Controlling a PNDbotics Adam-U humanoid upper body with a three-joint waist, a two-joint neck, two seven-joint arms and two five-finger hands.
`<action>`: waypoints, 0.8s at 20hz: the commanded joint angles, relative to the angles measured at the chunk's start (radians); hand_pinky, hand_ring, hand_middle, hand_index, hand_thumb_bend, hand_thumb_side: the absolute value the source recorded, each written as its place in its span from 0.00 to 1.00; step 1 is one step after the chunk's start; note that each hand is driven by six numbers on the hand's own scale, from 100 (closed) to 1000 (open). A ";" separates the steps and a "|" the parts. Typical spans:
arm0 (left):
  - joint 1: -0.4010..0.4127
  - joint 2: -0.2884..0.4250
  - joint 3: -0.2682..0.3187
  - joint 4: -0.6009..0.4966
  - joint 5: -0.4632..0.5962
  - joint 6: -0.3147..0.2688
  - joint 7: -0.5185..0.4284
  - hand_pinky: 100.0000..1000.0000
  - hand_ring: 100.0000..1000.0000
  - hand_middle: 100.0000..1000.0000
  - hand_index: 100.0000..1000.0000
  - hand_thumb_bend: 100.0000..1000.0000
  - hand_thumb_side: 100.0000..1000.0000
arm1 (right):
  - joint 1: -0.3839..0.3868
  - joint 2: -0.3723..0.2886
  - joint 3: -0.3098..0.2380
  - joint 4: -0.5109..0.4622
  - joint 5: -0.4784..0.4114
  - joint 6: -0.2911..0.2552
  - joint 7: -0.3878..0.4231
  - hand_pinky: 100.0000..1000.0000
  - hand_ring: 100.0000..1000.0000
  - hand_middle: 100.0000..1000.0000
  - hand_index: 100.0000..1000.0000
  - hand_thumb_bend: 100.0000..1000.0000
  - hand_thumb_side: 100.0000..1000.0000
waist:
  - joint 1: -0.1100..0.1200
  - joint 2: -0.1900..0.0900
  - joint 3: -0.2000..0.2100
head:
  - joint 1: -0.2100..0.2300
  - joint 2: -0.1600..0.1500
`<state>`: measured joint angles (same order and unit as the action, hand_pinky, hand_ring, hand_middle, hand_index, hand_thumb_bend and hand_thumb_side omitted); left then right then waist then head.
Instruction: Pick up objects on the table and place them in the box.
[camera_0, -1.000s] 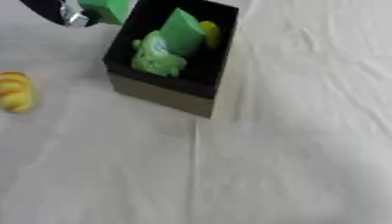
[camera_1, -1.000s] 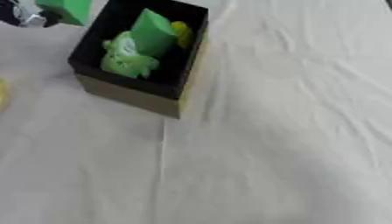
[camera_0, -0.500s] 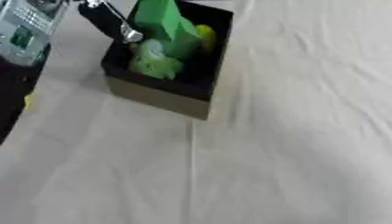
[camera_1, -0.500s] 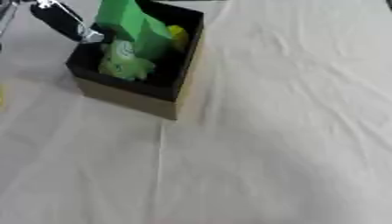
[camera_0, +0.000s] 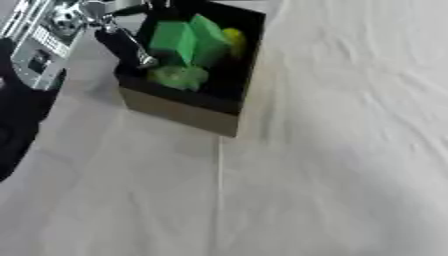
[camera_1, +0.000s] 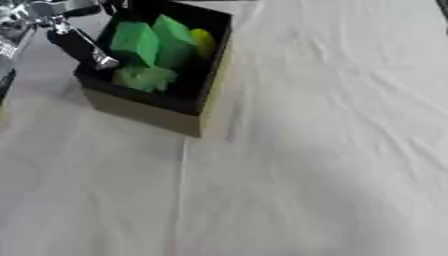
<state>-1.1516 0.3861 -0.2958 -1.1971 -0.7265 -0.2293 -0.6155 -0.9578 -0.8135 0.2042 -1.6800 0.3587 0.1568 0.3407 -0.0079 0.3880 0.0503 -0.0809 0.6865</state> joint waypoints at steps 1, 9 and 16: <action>-0.015 0.016 0.012 -0.030 0.000 -0.011 -0.004 0.82 0.87 0.81 0.87 0.60 0.06 | -0.009 -0.020 -0.009 -0.008 -0.006 0.001 0.000 0.90 0.89 0.74 0.81 0.00 0.39 | -0.006 -0.033 0.002 | -0.003 0.004; -0.025 0.065 0.044 -0.083 -0.038 -0.009 0.025 0.84 0.90 0.82 0.89 0.65 0.12 | 0.004 -0.025 -0.007 -0.002 -0.005 0.002 0.000 0.90 0.89 0.74 0.81 0.00 0.39 | -0.006 -0.048 0.015 | -0.011 0.017; 0.006 0.150 0.064 -0.140 -0.003 0.024 0.035 0.81 0.88 0.79 0.86 0.56 0.10 | 0.020 -0.036 -0.008 0.002 -0.002 0.003 -0.002 0.90 0.89 0.74 0.81 0.00 0.39 | -0.005 -0.065 0.044 | -0.017 0.031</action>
<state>-1.1305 0.4876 -0.2496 -1.3084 -0.7387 -0.2149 -0.5852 -0.9244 -0.8147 0.2051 -1.6768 0.3587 0.1580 0.3407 -0.0079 0.3689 0.0955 -0.0939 0.7123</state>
